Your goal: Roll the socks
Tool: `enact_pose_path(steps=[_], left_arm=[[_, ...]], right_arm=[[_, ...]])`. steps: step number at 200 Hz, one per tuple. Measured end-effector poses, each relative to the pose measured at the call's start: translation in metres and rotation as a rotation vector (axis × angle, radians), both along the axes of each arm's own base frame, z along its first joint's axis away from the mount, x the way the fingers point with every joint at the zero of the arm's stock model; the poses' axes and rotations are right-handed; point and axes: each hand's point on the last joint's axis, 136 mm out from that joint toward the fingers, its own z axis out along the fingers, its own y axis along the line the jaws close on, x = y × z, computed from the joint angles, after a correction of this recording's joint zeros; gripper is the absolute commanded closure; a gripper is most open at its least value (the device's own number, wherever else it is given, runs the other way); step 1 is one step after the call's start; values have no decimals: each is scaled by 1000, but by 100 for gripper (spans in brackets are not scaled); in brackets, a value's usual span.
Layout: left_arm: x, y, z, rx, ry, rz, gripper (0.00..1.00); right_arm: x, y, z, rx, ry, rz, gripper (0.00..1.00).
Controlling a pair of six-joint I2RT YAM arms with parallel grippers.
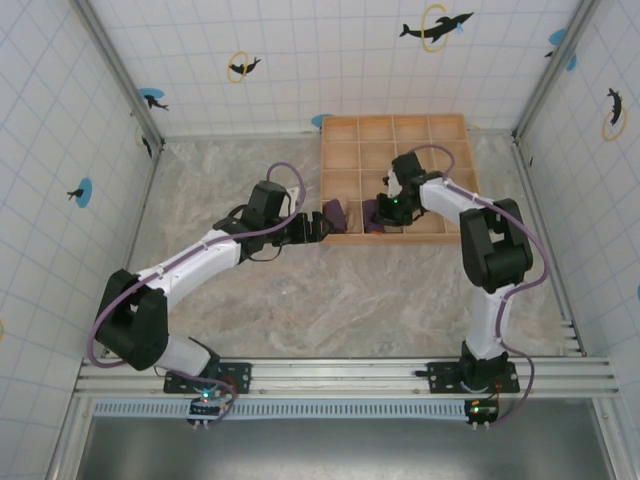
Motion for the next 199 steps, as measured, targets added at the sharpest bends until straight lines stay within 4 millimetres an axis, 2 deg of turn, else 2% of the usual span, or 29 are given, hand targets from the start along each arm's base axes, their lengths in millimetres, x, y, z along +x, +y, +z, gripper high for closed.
enact_pose_path(steps=[29,56,90,115,162,199], left_arm=[[0,0,1,-1,-2,0,3],[0,0,1,-2,-3,0,3],[0,-1,2,-6,-3,-4,3],[-1,-2,2,-10,0,-9,4],[-3,0,1,-9,0,-8,4],[-3,0,1,-9,0,-8,4]], right_arm=[[-2,3,-1,128,-13,-42,96],[-2,4,-1,162,-7,-59,87],[-2,6,-2,115,-22,-47,76],[1,9,-2,34,-16,-20,73],[-1,8,-5,-34,-20,-1,50],[-2,5,-6,-54,-26,9,43]])
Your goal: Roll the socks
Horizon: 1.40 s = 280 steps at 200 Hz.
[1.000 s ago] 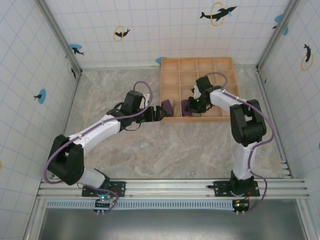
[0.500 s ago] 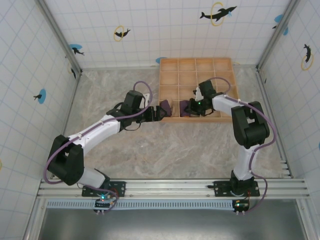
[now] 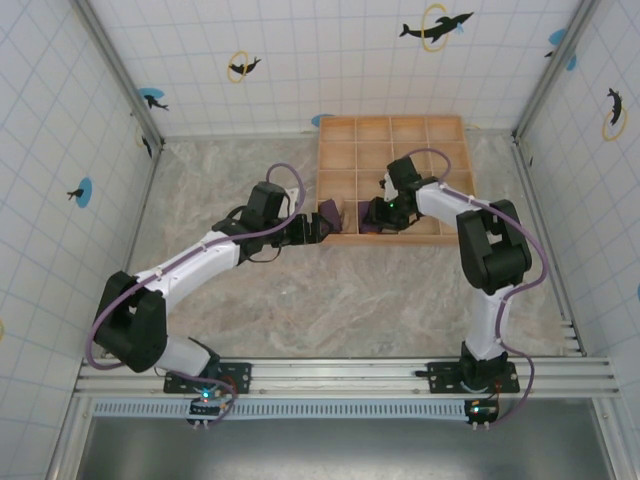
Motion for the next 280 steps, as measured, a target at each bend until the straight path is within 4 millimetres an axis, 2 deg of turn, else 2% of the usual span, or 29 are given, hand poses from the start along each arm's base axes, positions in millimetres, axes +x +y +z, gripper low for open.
enact_pose_path(steps=[30,79,105,147,185,242,280], left_arm=[[0,0,0,0,0,0,4],[0,0,0,0,0,0,4],[0,0,0,0,0,0,4],[0,0,0,0,0,0,4],[0,0,0,0,0,0,4],[0,0,0,1,0,0,4],[0,0,0,2,0,1,4]], right_arm=[[-1,-3,2,-20,1,6,33],[-3,-9,9,-61,0,29,27],[-5,-14,14,-90,-8,27,31],[-5,-17,17,-102,-16,28,44],[-3,-11,19,-73,-29,37,62],[-7,5,9,-69,-37,74,63],[-8,7,4,-108,-49,82,61]])
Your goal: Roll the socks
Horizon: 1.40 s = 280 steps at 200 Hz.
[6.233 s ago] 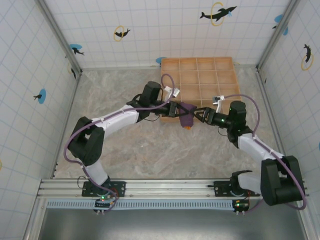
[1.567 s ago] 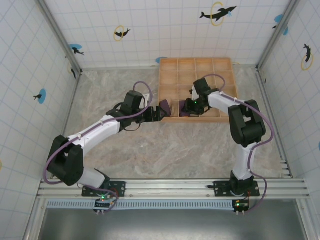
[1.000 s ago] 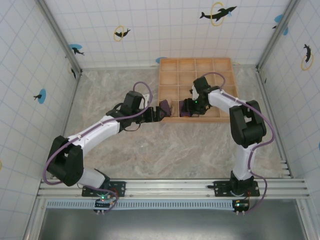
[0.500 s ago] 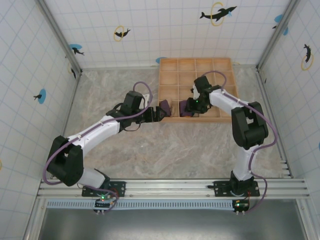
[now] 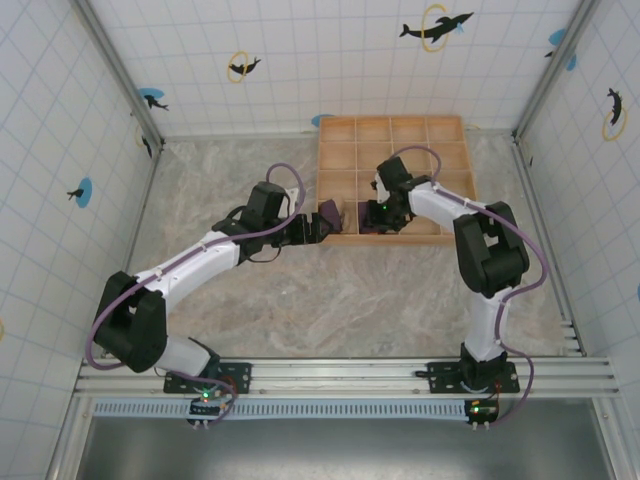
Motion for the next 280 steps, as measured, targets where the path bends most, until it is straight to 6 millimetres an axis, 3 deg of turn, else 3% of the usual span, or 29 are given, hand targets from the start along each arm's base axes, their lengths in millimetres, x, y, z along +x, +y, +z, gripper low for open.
enact_pose_path(steps=[46,72,100,134,151,169,188,213,244,280], left_arm=[[8,15,-7,73,-17,74,3],[16,33,-9,156,-56,154,3],[31,57,-2,251,-147,232,3],[46,91,1,380,-273,293,3],[52,119,-3,428,-314,331,3],[57,161,-8,466,-357,403,3],[56,204,-16,501,-387,483,3],[53,242,-29,515,-406,556,3],[38,258,-58,533,-431,579,3],[10,273,-88,545,-462,610,3]], right_arm=[[1,-4,2,-32,-4,0,38],[2,-6,15,-39,-31,8,24],[5,-9,52,-29,-117,6,6],[10,-23,107,-43,-301,-12,1],[0,-38,117,-57,-380,-40,0],[-15,-63,106,-91,-428,-84,0],[-37,-94,74,-146,-459,-141,0],[-70,-131,37,-201,-523,-192,0],[-94,-163,16,-214,-664,-262,0],[-100,-182,8,-258,-773,-277,1]])
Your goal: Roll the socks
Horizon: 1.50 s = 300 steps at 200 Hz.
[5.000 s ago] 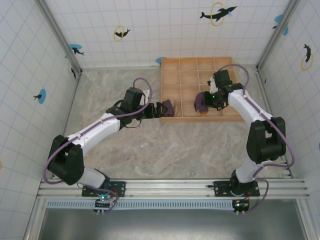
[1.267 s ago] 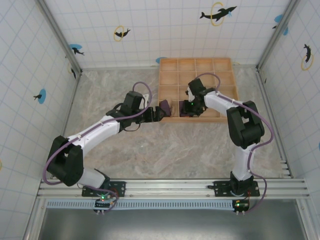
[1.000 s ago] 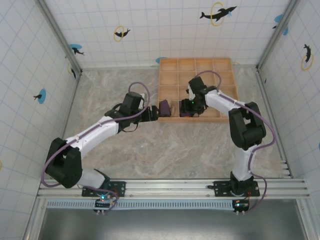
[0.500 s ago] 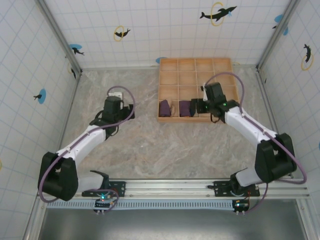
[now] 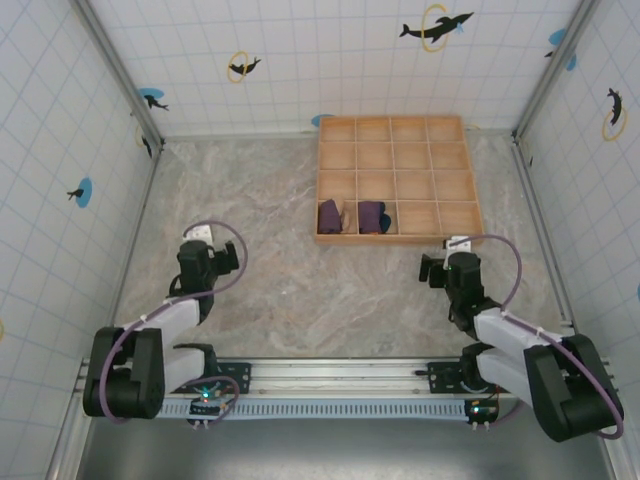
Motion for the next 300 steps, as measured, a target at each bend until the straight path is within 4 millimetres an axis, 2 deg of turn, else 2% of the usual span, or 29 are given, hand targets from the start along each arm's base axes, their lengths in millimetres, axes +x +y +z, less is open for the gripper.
enact_pose_path(steps=[37,70,95,112,139,168,198,300], left_arm=[[-10,14,-9,2,-58,40,3],[-4,22,-9,1,-106,63,3],[-12,24,-18,4,-122,79,3],[-12,26,-21,6,-126,92,3],[-9,25,-24,2,-133,81,3],[-6,25,-15,1,-171,80,2],[-4,25,-10,1,-192,80,2],[-4,25,-10,1,-193,80,2]], right_arm=[[-1,-9,-2,-61,-84,0,1],[9,-13,1,-97,-131,-3,1],[16,-14,9,-121,-178,7,1],[23,-24,19,-109,-235,-29,1],[28,-43,24,-60,-262,-87,1],[27,-48,7,-32,-216,-110,0],[26,-59,6,1,-212,-162,0],[25,-58,2,16,-195,-166,0]])
